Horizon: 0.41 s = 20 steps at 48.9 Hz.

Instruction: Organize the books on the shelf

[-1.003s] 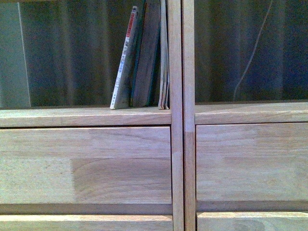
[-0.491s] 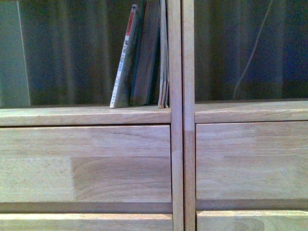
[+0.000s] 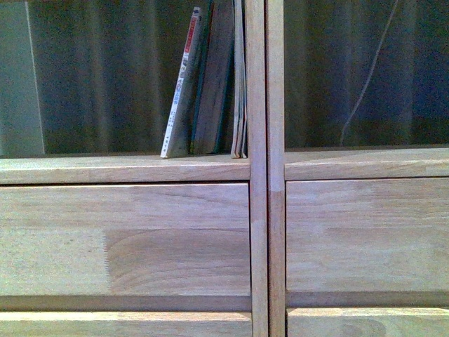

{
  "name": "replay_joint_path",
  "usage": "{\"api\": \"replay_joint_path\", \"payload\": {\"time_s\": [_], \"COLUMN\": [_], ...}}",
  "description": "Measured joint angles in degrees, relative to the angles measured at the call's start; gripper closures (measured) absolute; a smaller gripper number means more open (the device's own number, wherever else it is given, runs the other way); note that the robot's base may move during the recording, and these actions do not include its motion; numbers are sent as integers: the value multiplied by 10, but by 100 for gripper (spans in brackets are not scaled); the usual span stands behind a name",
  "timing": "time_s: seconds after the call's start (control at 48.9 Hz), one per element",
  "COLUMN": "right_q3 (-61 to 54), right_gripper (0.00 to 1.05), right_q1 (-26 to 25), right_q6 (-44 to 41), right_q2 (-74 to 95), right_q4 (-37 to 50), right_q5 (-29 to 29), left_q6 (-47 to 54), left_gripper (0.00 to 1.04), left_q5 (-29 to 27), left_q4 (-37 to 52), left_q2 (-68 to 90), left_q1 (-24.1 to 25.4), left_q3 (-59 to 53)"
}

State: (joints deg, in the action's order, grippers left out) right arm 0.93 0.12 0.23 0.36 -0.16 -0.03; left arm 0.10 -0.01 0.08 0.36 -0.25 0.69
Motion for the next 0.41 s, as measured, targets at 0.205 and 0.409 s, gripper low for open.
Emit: {"api": "replay_joint_path", "payload": {"time_s": [0.205, 0.409], "right_q3": [0, 0], "right_gripper": [7, 7], "right_q1": [0, 0], "right_q6": [0, 0], "right_q2": [0, 0], "right_q4": [0, 0], "right_q5": [0, 0], "left_q6": [0, 0], "left_gripper": [21, 8], "left_q5": [0, 0], "left_q4": [0, 0], "left_q2": [0, 0], "left_q1": [0, 0], "left_q3": [0, 0]}}
